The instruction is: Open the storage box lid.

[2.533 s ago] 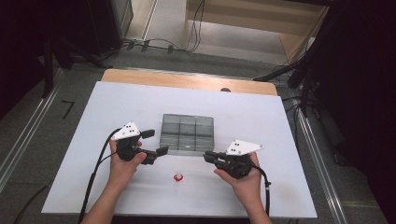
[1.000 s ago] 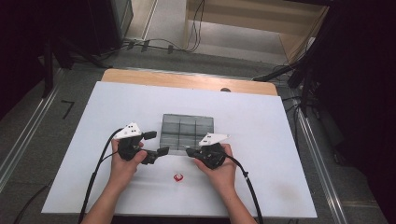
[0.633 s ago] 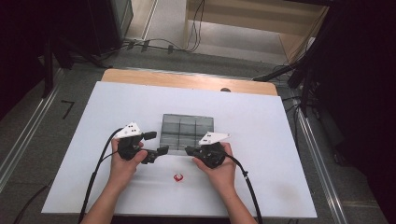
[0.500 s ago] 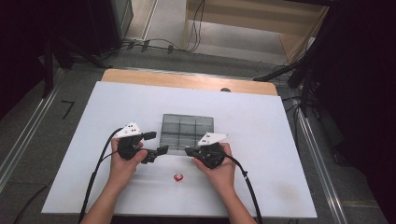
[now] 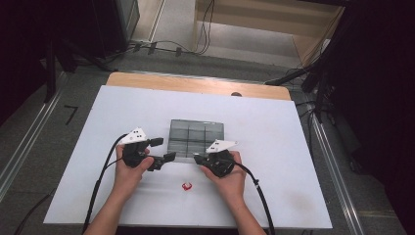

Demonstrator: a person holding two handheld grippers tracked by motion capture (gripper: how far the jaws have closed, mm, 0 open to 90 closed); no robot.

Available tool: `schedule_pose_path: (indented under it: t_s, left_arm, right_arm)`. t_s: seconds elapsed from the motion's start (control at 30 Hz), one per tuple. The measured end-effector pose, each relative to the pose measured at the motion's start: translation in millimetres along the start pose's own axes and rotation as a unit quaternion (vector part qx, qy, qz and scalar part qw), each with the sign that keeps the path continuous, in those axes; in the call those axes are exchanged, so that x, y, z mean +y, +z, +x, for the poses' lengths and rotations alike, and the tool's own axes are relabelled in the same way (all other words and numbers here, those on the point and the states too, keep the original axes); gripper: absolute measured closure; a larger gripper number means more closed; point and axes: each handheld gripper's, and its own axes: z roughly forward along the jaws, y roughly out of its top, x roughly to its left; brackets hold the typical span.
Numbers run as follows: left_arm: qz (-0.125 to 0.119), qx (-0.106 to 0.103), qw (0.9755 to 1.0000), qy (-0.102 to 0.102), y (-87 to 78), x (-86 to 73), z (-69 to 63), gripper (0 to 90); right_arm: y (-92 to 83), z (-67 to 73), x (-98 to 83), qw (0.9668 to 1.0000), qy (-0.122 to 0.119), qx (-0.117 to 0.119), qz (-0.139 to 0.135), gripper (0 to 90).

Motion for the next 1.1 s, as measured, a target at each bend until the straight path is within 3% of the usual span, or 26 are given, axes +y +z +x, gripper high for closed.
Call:
schedule_pose_path:
  t_s: [0.27,0.47,0.8,1.0,1.1]
  left_arm:
    - [0.005,0.001,1.0,0.002,1.8,-1.0,0.4,19.2]
    - [0.013,0.007,0.9999,0.007,4.7,-2.4,0.2,27.7]
    - [0.028,0.031,0.9991,-0.005,4.0,-3.3,5.2,50.9]
    - [0.04,0.045,0.9982,0.002,3.9,-4.1,6.5,76.3]
    - [0.037,0.039,0.9986,-0.003,1.6,-3.6,8.6,87.1]
  right_arm:
    - [-9.0,0.8,4.0,0.9997,0.002,0.009,-0.023,87.7]
    - [-12.0,-0.3,5.4,0.9996,0.002,0.009,-0.027,87.7]
    - [-17.8,-2.2,10.1,0.9994,0.002,0.002,-0.035,87.7]
    - [-20.2,-3.4,11.8,0.9993,0.001,-0.001,-0.038,87.7]
    - [-20.2,-2.9,13.1,0.9993,0.001,-0.001,-0.037,87.8]
